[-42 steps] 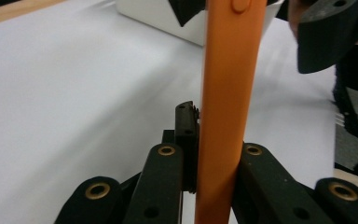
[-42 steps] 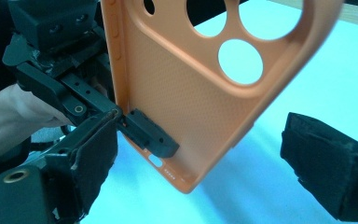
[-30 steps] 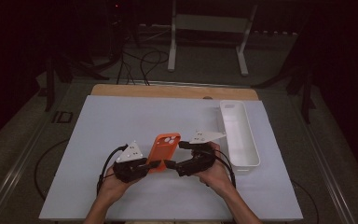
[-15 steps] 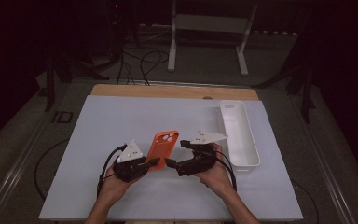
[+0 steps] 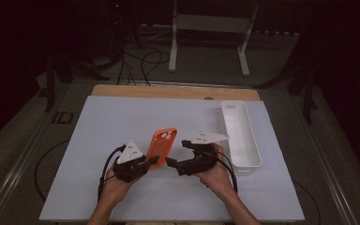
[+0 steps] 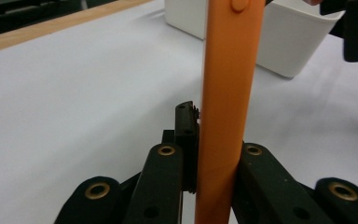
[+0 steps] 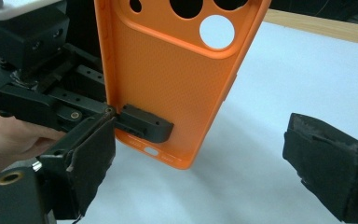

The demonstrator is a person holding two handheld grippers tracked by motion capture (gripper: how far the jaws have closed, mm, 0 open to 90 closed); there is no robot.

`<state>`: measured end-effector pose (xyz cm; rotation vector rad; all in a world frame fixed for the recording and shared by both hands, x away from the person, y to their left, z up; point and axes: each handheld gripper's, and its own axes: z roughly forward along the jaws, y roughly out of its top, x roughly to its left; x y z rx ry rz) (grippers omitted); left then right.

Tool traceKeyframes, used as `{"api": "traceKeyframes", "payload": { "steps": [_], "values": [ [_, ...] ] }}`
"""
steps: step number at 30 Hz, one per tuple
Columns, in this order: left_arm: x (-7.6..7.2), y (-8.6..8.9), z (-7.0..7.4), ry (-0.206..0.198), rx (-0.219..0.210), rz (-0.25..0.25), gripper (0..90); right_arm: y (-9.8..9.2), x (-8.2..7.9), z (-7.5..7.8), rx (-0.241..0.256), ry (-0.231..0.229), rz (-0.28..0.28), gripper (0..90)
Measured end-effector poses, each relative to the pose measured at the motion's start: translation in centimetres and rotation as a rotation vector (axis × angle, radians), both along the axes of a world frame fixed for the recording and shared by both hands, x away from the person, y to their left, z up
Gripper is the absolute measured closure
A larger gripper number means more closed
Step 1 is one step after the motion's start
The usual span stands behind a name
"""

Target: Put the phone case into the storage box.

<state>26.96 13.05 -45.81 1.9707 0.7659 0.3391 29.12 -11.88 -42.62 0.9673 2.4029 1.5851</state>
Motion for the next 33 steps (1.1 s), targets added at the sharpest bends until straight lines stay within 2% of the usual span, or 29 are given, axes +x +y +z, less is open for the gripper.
{"api": "traceKeyframes", "payload": {
  "steps": [18,27,33],
  "values": [
    [-0.04,0.0,-0.1,-0.02,-0.008,0.062,85.5,0.17,0.06,0.32,0.012,-0.005,-0.019,9.3],
    [-0.06,-0.13,-0.25,-0.023,-0.014,0.085,85.5,0.39,0.14,0.46,0.011,0.013,-0.023,9.4],
    [-0.1,-0.31,-0.38,-0.029,-0.01,0.1,85.5,0.56,0.16,0.75,0.016,0.001,-0.031,9.2]
  ]
}}
